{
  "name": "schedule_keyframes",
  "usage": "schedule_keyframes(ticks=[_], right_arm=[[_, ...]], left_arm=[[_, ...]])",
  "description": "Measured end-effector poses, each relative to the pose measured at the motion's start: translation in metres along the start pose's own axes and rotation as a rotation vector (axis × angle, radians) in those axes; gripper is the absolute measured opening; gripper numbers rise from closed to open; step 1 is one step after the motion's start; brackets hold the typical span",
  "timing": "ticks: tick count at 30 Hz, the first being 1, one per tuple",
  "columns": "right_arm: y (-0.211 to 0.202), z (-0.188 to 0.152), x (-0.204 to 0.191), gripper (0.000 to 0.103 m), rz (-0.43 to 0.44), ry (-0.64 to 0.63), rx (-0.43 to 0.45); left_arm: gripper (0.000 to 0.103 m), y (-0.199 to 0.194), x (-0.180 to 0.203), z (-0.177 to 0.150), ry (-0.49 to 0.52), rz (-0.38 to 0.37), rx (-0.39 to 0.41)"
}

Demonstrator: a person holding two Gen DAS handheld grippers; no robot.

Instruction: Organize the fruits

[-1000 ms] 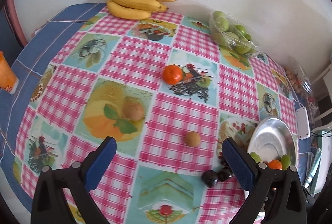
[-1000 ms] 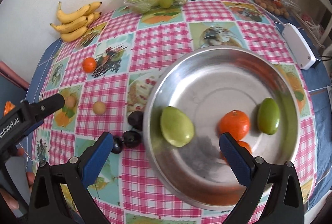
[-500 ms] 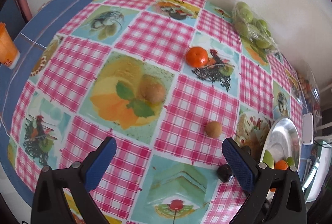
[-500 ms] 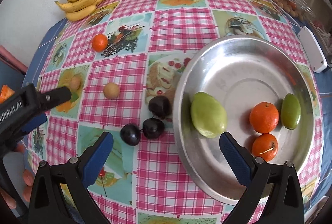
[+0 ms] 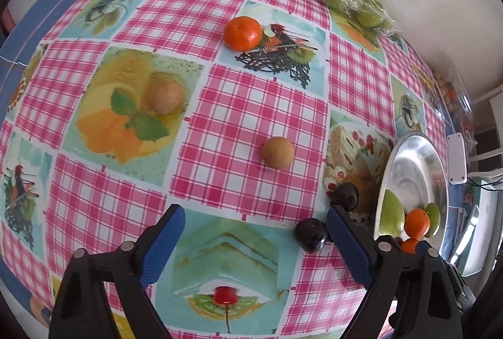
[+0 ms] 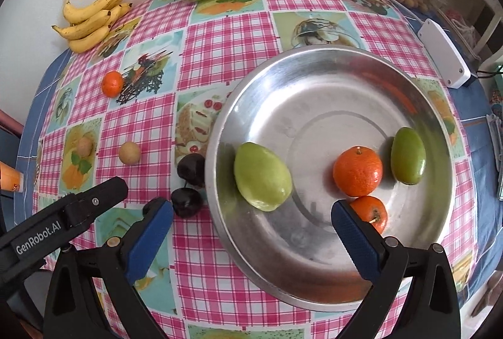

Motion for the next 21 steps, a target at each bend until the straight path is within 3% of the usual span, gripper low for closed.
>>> schedule_keyframes(ticks=[12,13,15,19,21], right_arm=[[-0.016,0.010,0.023,0.095,-0.016,0.070,0.050],[-0.016,0.010,0.023,0.093,-0.013,0.067,0.050],[-0.015,0.010,0.023,0.075,-0.003,0.062,0.045],[-0.013,0.008,0.021,0.075,-0.003,0.059,0.031],[-0.014,0.008,0.020,0.074,0.000,0.055,0.033]], left_arm=[[0.080,0.001,0.010,-0.004,0.033,-0.019,-0.007],[0.080,0.002,0.012,-0.004,0.037,-0.019,-0.012],[0.080,0.004,0.014,-0.004,0.040,-0.016,-0.021],[0.070,0.007,0.021,-0.006,0.063,-0.024,-0.039],[0.070,0.008,0.024,-0.006,0.069,-0.033,-0.046]])
Point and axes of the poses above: each gripper's, at about its wrist camera, not at the fingertips, and y roughly the way its jaws point, x to its right, z to its top, the point moved 2 cm from there along y, roughly the way its jaws point, and after that the axes turned 10 degrees about z, right-handed, at the moved point
